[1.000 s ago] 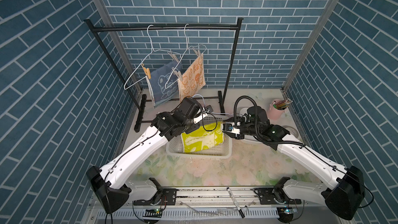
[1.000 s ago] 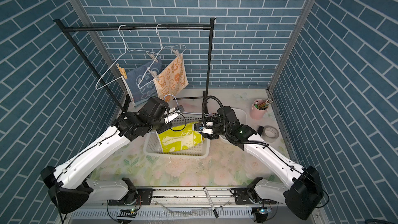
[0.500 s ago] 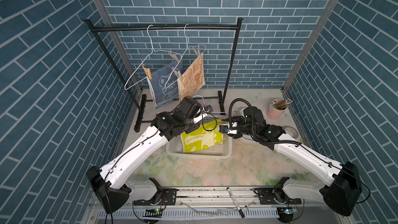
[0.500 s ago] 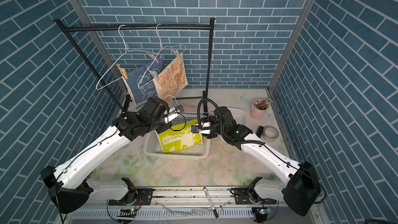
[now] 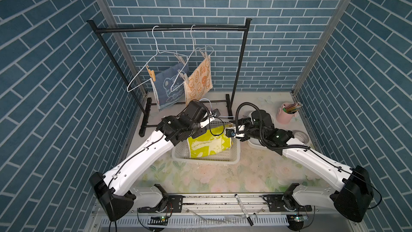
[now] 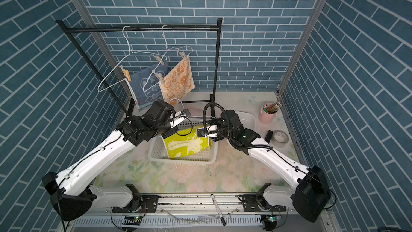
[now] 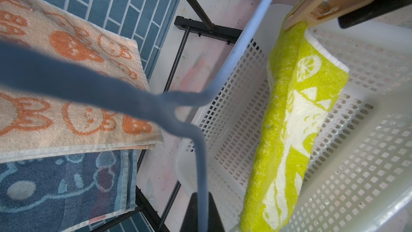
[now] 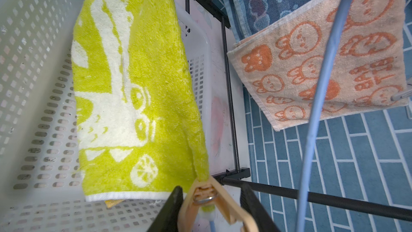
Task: Remove the clothespins securing towels to the hanger
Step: Remove the clothespin from the hanger.
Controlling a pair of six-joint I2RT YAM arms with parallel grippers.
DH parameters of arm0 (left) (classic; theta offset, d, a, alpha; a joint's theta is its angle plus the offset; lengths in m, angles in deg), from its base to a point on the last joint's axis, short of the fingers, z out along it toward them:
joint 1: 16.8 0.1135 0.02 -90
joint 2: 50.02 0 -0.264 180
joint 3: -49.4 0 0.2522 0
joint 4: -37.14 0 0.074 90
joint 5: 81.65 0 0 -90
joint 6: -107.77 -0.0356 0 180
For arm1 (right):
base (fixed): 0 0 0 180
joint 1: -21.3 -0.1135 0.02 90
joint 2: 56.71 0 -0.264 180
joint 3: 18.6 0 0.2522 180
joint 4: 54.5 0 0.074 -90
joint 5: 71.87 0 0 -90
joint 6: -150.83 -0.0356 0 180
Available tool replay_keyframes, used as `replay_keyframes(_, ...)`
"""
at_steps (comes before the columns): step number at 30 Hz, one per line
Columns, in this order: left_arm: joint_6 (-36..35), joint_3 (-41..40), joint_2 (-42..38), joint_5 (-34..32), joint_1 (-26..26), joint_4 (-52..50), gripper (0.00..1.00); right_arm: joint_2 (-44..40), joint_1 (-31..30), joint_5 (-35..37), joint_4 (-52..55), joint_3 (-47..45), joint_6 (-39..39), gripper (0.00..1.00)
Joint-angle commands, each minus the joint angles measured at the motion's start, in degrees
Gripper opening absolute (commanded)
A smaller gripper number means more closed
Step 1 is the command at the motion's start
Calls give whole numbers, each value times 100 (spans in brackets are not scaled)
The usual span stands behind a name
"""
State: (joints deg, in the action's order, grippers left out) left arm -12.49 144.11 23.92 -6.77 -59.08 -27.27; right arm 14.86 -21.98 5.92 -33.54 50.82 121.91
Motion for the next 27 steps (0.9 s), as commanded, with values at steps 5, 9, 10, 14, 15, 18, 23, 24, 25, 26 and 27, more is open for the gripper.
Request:
replay_keyframes(5, 40, -65, -54, 44, 27, 64, 0, 50, -55, -28, 253, 64, 221, 29)
replay_keyframes(9, 36, -67, -45, 48, 27, 73, 0, 52, -61, -35, 391, 155, 171, 17)
replay_keyframes(10, 37, -77, -36, 53, 27, 73, 0, 41, -66, -23, 416, 173, 145, 12)
replay_keyframes(14, 41, -86, -12, 52, 23, 93, 0, -28, -74, -9, 534, 226, 15, 2)
replay_keyframes(15, 40, -92, -16, 44, 27, 93, 0, -57, -73, -10, 580, 241, -15, 2)
replay_keyframes(18, 45, -112, -4, 10, 27, 109, 0, -163, -74, -10, 743, 268, -145, 0)
replay_keyframes(23, 79, -121, 62, -256, 23, 70, 0, -532, -64, 177, 1262, 324, -364, 0)
replay_keyframes(24, 101, -114, 79, -301, 27, 66, 0, -638, -66, 251, 1384, 327, -413, 0)
replay_keyframes(25, 119, -114, 95, -329, 31, 72, 0, -738, -70, 333, 1477, 315, -458, 0)
replay_keyframes(26, 149, -118, 94, -334, 34, 86, 0, -854, -69, 429, 1580, 306, -510, 0)
replay_keyframes(27, 163, -119, 102, -334, 35, 107, 0, -978, -72, 532, 1694, 280, -565, 0)
